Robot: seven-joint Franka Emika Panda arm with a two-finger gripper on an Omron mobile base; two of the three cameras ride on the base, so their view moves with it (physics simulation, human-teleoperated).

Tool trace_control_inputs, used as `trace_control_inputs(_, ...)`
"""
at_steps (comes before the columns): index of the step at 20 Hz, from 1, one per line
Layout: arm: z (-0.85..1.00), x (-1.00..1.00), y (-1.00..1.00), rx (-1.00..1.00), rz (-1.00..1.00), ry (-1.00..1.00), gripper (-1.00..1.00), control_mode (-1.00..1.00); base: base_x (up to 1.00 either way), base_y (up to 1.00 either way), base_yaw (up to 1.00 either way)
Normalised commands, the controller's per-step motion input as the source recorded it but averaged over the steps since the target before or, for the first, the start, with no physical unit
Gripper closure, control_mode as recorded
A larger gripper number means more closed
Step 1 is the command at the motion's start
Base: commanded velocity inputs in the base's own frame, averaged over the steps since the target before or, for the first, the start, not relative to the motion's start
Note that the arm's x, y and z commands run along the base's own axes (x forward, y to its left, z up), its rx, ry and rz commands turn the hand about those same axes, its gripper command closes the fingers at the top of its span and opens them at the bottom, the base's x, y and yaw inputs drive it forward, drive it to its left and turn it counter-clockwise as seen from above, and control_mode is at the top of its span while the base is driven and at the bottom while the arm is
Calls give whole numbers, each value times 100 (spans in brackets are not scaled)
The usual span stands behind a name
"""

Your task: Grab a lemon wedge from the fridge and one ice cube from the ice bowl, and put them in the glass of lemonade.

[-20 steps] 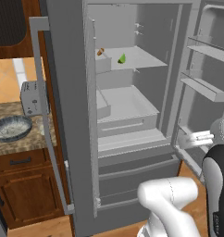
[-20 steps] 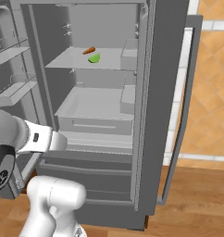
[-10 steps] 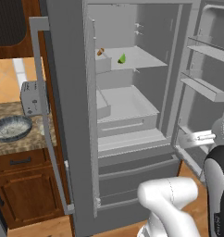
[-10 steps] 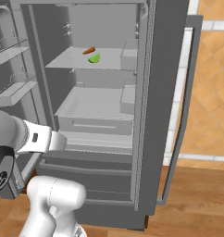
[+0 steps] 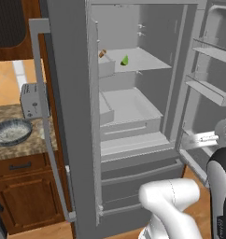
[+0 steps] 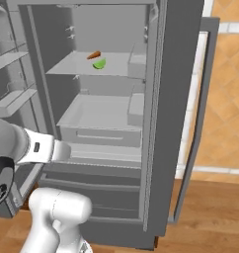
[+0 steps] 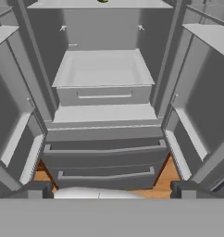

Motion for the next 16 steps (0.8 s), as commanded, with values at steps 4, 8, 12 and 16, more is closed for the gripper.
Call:
trace_control_inputs(4,0,0,0,0,0,0,-100,100,85,8,0)
trace_control_inputs(8,0,0,0,0,0,0,-100,100,83,19,-1)
trace_control_inputs(12,-3,14,3,0,0,0,-100,-100,52,14,0)
trace_control_inputs(16,-1,48,1,0,0,2,-100,-100,0,0,0)
